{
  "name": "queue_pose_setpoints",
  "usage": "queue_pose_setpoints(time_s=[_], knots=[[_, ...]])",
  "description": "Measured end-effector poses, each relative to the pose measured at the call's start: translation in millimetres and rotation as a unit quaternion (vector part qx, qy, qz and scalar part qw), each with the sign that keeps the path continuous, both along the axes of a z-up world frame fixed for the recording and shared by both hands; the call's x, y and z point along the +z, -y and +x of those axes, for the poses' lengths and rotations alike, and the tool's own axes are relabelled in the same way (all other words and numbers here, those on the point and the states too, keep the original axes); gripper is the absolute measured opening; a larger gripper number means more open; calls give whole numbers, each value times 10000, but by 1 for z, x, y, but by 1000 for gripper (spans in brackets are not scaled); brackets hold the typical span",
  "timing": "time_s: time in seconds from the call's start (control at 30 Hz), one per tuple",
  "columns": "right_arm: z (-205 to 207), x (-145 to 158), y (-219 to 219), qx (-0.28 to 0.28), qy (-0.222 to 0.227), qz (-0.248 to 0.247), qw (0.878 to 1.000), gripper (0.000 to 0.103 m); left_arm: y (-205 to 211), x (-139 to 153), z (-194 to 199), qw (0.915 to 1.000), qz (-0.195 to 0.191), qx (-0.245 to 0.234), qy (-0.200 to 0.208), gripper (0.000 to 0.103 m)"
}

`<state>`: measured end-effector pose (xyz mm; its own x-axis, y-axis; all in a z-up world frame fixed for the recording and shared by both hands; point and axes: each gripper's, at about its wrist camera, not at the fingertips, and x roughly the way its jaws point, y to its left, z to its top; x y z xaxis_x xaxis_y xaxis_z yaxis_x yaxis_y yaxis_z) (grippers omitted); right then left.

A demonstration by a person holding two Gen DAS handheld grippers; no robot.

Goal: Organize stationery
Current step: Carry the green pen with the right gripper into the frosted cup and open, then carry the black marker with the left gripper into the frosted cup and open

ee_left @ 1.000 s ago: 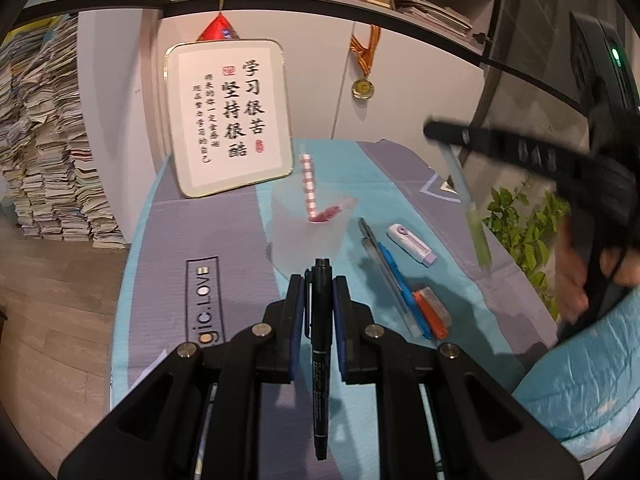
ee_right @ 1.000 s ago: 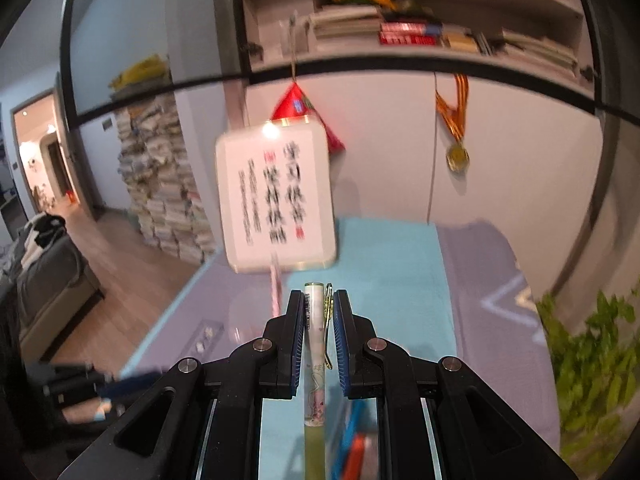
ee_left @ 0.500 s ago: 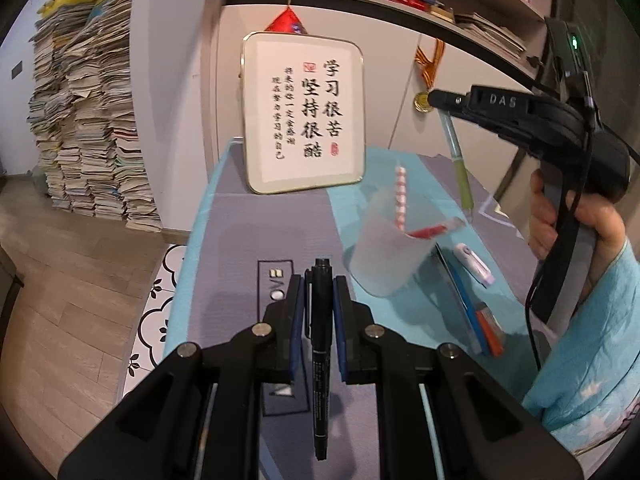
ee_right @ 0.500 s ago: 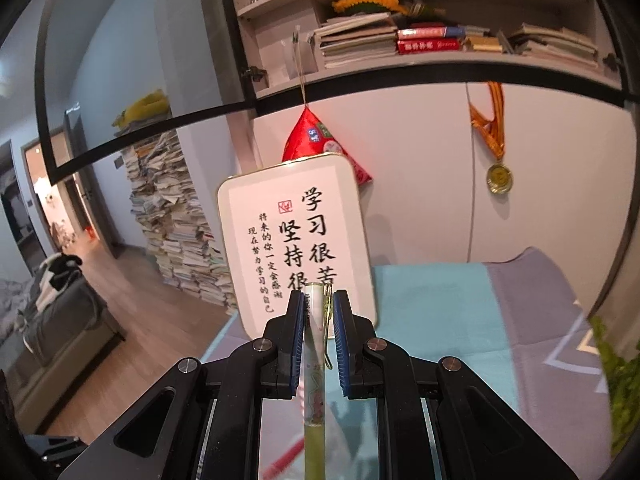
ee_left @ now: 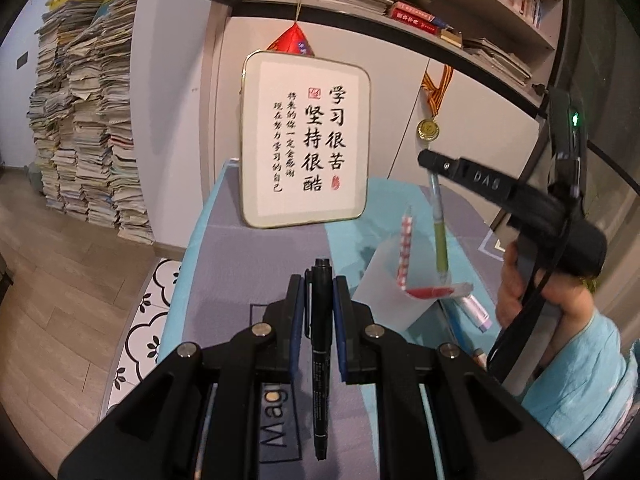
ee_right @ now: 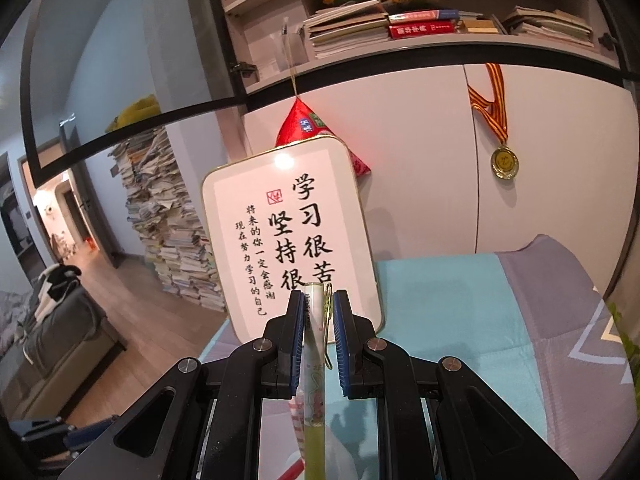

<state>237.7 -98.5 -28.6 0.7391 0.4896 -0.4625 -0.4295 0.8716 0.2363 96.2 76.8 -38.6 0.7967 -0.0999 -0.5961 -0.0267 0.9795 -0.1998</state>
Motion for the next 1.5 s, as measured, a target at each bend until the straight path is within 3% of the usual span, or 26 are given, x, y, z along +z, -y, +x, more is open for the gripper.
queue_pose_setpoints(time_s=[0.23, 0.57, 0.83, 1.03, 1.13, 1.2, 1.23, 1.5], knots=[[-8, 0, 9, -20, -125, 108, 9999, 15, -1, -3, 4, 10000, -15, -11, -71, 12], [-33, -3, 18, 121, -800, -133, 9966, 15, 2, -1, 1, 9999, -21, -101, -46, 12], [-32, -25, 13, 137, -1362, -533, 9892, 15, 11, 2, -6, 9996, 74, -257, -31, 12], [-34, -32, 22, 150, -1778, -363, 9833, 15, 14, 5, -11, 9996, 142, -257, -14, 12], [-44, -25, 27, 131, -1704, -349, 9847, 25, 17, 8, -14, 9995, 160, -282, 12, 12], [-54, -18, 32, 67, -1583, -342, 9868, 45, 19, 9, -15, 9994, 174, -288, 32, 12], [-58, -15, 34, 43, -1503, -349, 9880, 48, 20, 11, -16, 9994, 183, -291, 49, 12], [-103, -2, 55, -111, -1101, -867, 9901, 50, 33, 28, -7, 9987, 327, -251, 286, 12]])
